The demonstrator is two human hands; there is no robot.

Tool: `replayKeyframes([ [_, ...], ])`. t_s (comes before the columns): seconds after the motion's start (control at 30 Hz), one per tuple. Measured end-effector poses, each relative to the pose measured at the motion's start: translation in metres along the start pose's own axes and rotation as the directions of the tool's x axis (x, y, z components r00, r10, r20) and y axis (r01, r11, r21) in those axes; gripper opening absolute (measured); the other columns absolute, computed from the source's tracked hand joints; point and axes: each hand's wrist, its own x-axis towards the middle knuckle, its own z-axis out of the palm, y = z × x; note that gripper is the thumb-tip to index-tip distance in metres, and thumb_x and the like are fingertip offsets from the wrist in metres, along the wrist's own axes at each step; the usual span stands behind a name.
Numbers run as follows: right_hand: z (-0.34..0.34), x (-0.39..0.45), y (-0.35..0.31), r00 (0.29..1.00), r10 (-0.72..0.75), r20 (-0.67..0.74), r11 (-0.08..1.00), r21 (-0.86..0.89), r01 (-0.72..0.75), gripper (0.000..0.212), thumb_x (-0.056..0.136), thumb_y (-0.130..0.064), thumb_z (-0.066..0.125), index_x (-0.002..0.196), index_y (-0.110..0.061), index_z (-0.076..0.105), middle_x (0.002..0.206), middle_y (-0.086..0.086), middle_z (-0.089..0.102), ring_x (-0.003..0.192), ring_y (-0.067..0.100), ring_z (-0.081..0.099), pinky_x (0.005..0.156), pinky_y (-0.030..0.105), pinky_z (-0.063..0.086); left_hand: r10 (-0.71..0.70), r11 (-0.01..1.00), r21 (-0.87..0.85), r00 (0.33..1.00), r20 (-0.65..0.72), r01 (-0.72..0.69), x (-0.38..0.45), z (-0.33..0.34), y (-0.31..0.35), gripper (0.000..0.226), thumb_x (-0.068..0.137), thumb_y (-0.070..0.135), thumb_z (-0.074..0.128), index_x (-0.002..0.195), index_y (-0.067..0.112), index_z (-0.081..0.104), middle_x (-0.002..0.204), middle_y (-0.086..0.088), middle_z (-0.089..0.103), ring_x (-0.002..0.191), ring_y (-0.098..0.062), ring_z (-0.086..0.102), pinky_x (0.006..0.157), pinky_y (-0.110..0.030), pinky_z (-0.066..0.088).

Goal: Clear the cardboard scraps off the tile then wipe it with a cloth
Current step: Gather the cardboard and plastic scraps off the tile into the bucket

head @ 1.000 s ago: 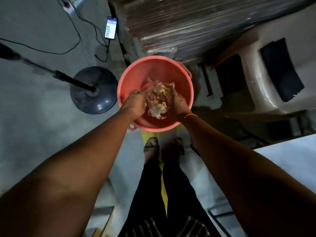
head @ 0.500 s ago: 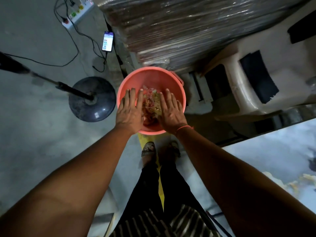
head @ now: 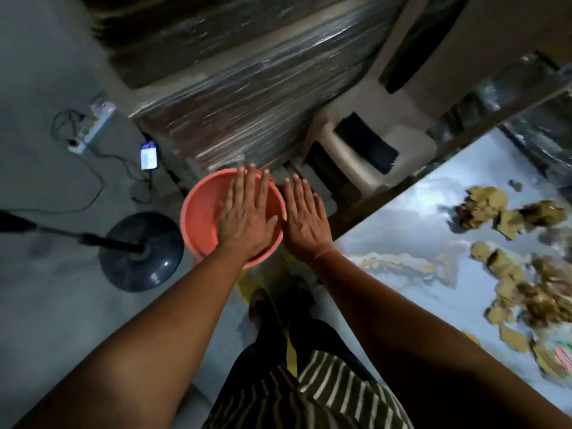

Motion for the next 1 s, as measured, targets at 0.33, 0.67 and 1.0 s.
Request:
replayKeyframes([
  [0.33, -0.036, -0.103, 0.093, 0.946, 0.268, -0.183, 0.963, 0.037, -0.265, 0.076, 0.101, -0.036, 0.031, 0.166, -0.025, -0.005, 0.174, -0.002, -0.006, 0.160, 0.015, -0.005, 0.128, 0.045, 0.011, 0.310, 0.949, -0.072, 0.950, 0.029, -0.307, 0.006, -0.020, 0.145, 0.106, 0.088, 0.052, 0.057, 0.164, 0.014, -0.006, 0.171, -0.018, -0.010, 0.158, -0.035, -0.009, 0.128, -0.051, 0.006],
  [0.67, -0.044, -0.228, 0.202, 0.853, 0.468, -0.230, 0.882, 0.061, -0.467, 0.076, 0.106, -0.050, 0.039, 0.167, -0.022, 0.003, 0.174, 0.002, 0.001, 0.161, 0.020, 0.002, 0.127, 0.045, 0.013, 0.522, 0.847, -0.127, 0.852, 0.024, -0.516, -0.023, -0.008, 0.302, 0.096, 0.097, 0.057, 0.046, 0.163, 0.019, -0.012, 0.170, -0.015, -0.017, 0.157, -0.034, -0.015, 0.129, -0.048, 0.004],
  [1.0, -0.005, -0.381, 0.271, 0.929, 0.340, -0.146, 0.934, -0.061, -0.352, 0.079, 0.105, -0.060, 0.034, 0.167, -0.019, 0.006, 0.174, -0.003, 0.001, 0.160, 0.016, -0.004, 0.127, 0.048, 0.016, 0.489, 0.866, -0.252, 0.835, 0.251, -0.431, -0.115, 0.038, 0.397, 0.086, 0.102, 0.049, 0.047, 0.163, 0.028, -0.012, 0.171, -0.010, -0.013, 0.158, -0.032, -0.007, 0.126, -0.050, 0.018],
])
